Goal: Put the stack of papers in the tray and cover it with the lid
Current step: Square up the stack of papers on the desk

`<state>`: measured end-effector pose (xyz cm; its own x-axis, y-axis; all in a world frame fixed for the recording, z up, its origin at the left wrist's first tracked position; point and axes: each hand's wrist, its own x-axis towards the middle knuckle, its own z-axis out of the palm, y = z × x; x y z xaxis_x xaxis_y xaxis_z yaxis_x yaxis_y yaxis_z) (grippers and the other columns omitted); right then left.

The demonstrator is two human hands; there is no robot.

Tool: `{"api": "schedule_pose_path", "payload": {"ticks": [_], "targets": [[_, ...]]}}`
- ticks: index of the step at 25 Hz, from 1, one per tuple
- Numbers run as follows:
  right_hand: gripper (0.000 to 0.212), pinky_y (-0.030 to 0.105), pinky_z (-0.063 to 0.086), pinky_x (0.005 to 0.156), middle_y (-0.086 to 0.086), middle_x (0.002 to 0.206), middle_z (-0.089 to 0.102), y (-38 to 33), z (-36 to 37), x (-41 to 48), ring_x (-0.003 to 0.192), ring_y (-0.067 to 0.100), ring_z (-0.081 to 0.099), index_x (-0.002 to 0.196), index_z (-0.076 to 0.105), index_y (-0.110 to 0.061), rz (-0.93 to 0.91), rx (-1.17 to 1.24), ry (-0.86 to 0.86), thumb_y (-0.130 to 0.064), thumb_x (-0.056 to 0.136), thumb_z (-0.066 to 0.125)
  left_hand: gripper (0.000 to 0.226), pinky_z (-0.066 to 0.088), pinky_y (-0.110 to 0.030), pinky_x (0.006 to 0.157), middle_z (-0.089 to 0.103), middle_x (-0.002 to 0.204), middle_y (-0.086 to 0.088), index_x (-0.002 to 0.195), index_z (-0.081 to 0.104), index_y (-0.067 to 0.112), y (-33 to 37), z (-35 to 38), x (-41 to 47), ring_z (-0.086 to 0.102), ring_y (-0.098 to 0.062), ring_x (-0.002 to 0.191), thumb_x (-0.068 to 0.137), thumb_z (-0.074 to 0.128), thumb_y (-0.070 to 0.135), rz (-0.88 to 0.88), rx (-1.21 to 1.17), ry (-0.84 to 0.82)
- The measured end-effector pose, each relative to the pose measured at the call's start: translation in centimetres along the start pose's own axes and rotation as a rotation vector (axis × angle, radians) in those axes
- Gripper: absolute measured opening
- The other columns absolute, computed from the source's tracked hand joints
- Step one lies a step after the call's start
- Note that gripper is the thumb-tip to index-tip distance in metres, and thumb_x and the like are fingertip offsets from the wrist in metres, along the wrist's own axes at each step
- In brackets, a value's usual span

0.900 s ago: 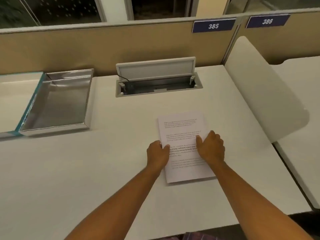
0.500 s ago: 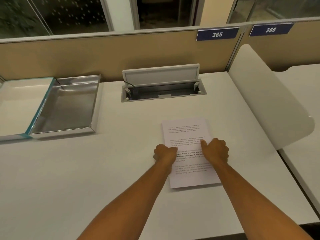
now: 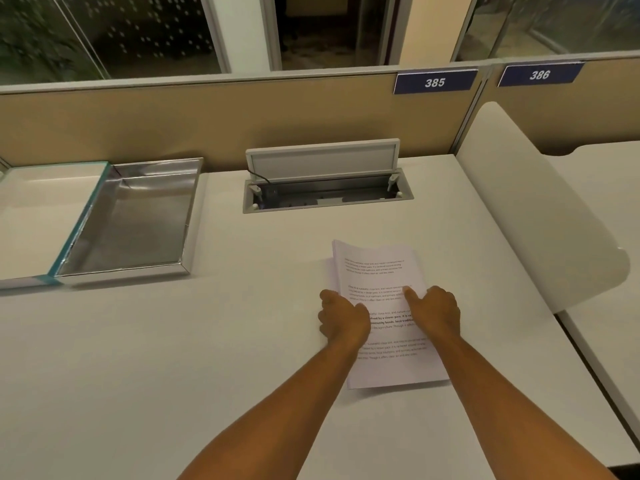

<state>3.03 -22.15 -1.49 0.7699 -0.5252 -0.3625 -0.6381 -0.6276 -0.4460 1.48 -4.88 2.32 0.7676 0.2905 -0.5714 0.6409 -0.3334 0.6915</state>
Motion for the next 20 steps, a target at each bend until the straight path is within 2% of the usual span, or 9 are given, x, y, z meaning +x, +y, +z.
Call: {"api": "schedule_pose_path", "payload": {"ticks": [2, 5, 8, 11, 14, 15, 17, 18, 20], "targets": [[0.071, 0.054, 0.057, 0.098, 0.022, 0.126, 0.066, 0.1, 0.0, 0.1, 0.116, 0.044, 0.064, 0.125, 0.064, -0.001, -0.009, -0.003, 0.006, -0.065, 0.096, 0.055, 0.047, 0.056, -0.052, 0.103, 0.061, 0.134, -0.012, 0.136, 0.039, 0.016, 0.0, -0.2, -0.1, 0.061, -0.035, 0.12, 0.096, 0.063, 0.017, -0.036, -0.028, -0.01], [0.071, 0.054, 0.058, 0.096, 0.023, 0.125, 0.066, 0.2, 0.1, 0.2, 0.115, 0.044, 0.065, 0.124, 0.064, -0.001, -0.014, -0.008, 0.007, -0.065, 0.096, 0.055, 0.042, 0.064, -0.05, 0.091, 0.063, 0.129, -0.01, 0.125, 0.043, 0.017, -0.2, -0.1, -0.2, 0.068, -0.031, 0.11, 0.09, 0.066, 0.01, -0.022, -0.205, -0.033], [0.07, 0.054, 0.058, 0.096, 0.022, 0.124, 0.067, 0.2, 0.0, 0.2, 0.114, 0.044, 0.065, 0.124, 0.064, -0.001, -0.01, 0.007, 0.005, -0.064, 0.095, 0.056, 0.042, 0.064, -0.044, 0.088, 0.048, 0.129, -0.004, 0.117, 0.047, 0.018, -0.2, 0.1, 0.3, 0.064, -0.027, 0.11, 0.084, 0.072, 0.007, 0.032, -0.262, 0.014], [0.07, 0.054, 0.057, 0.097, 0.022, 0.125, 0.066, 0.2, -0.1, 0.3, 0.115, 0.045, 0.065, 0.125, 0.064, -0.001, -0.016, 0.01, 0.004, -0.064, 0.095, 0.056, 0.041, 0.062, -0.031, 0.067, 0.054, 0.124, -0.004, 0.113, 0.048, 0.019, -0.3, -0.1, 0.6, 0.068, -0.019, 0.095, 0.084, 0.075, 0.007, 0.011, -0.355, -0.022], [0.069, 0.052, 0.058, 0.095, 0.022, 0.123, 0.068, 0.3, -0.2, 0.5, 0.113, 0.043, 0.067, 0.123, 0.065, -0.001, -0.029, 0.006, -0.004, -0.063, 0.095, 0.057, 0.038, 0.067, -0.043, 0.079, 0.069, 0.112, -0.004, 0.108, 0.048, 0.022, -0.5, -0.5, 1.1, 0.073, -0.024, 0.096, 0.084, 0.075, 0.009, -0.034, -0.363, -0.094], [0.067, 0.051, 0.059, 0.094, 0.021, 0.122, 0.068, 0.4, -0.3, 0.5, 0.112, 0.043, 0.067, 0.122, 0.066, -0.001, -0.033, 0.005, -0.007, -0.062, 0.095, 0.056, 0.037, 0.067, -0.04, 0.075, 0.069, 0.11, -0.003, 0.107, 0.047, 0.022, -0.6, -0.5, 1.4, 0.074, -0.023, 0.094, 0.085, 0.075, 0.01, -0.026, -0.359, -0.107], [0.062, 0.049, 0.059, 0.092, 0.02, 0.12, 0.069, 0.5, -0.4, 0.7, 0.109, 0.041, 0.068, 0.119, 0.067, -0.001, -0.034, -0.004, -0.009, -0.059, 0.097, 0.056, 0.036, 0.061, -0.027, 0.059, 0.068, 0.111, -0.003, 0.113, 0.046, 0.021, -0.7, -0.9, 2.0, 0.073, -0.018, 0.089, 0.09, 0.072, 0.01, -0.002, -0.385, -0.114], [0.058, 0.048, 0.059, 0.091, 0.019, 0.119, 0.07, 0.5, -0.4, 0.7, 0.108, 0.04, 0.068, 0.117, 0.067, -0.002, -0.034, -0.01, -0.012, -0.055, 0.099, 0.055, 0.038, 0.06, -0.026, 0.058, 0.067, 0.116, -0.004, 0.121, 0.044, 0.02, -0.9, -1.1, 2.2, 0.072, -0.017, 0.09, 0.094, 0.069, 0.012, -0.005, -0.401, -0.114], [0.048, 0.046, 0.058, 0.089, 0.019, 0.117, 0.07, 0.6, -0.5, 0.8, 0.105, 0.039, 0.068, 0.114, 0.067, -0.001, -0.036, -0.017, -0.015, -0.045, 0.102, 0.052, 0.047, 0.063, -0.035, 0.074, 0.065, 0.127, -0.007, 0.141, 0.042, 0.014, -1.1, -1.4, 2.7, 0.071, -0.022, 0.099, 0.099, 0.064, 0.014, -0.041, -0.418, -0.109]]}}
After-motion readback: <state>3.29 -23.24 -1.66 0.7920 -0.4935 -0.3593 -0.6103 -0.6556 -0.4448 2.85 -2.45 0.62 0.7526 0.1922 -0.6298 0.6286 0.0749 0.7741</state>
